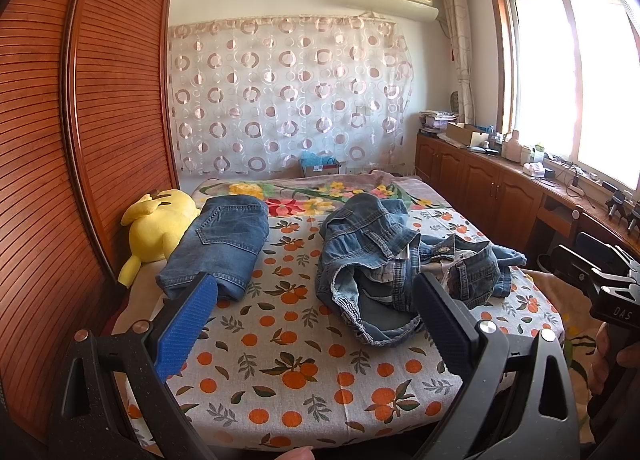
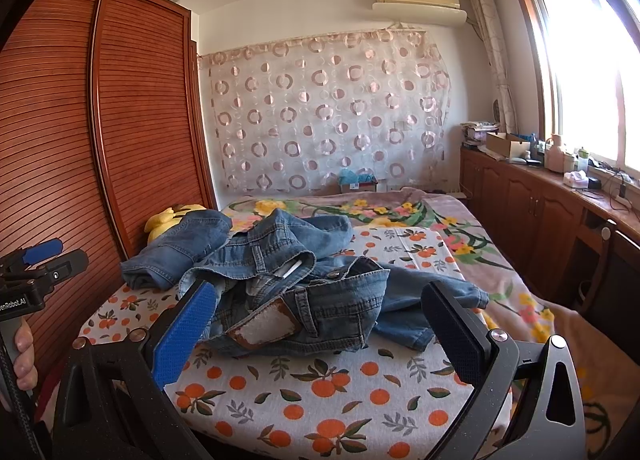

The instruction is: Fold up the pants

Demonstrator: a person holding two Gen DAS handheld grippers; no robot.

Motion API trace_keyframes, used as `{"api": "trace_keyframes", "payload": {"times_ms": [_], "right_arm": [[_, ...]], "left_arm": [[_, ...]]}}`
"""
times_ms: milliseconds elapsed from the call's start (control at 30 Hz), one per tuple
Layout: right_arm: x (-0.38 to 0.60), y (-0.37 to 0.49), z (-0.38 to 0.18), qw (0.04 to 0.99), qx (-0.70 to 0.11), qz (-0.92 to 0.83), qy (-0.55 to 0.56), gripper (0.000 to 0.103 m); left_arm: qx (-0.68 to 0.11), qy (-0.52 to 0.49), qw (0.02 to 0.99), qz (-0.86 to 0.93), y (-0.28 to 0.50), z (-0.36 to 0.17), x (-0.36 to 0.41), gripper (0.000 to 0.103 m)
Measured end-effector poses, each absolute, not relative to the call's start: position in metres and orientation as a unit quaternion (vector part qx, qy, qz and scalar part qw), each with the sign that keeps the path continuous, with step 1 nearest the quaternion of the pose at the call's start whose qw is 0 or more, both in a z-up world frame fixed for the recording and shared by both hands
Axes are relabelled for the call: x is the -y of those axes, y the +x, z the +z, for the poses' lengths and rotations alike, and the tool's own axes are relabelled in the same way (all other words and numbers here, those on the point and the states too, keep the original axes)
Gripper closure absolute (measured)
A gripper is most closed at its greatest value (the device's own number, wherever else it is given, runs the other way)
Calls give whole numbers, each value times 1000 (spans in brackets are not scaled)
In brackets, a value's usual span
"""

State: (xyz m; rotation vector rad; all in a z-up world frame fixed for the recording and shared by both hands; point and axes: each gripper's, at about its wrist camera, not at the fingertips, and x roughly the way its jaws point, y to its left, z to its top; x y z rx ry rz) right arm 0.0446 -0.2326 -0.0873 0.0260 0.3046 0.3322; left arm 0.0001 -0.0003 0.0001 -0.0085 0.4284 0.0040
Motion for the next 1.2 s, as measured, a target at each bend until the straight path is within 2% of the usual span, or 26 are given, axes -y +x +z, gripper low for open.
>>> {"api": "trace_keyframes", "payload": {"times_ms": [1200], "right_arm": [[233, 46, -89, 974, -155, 163, 13, 0]], "left_arm": [[-223, -6, 975, 1, 8, -11, 1, 5]]}}
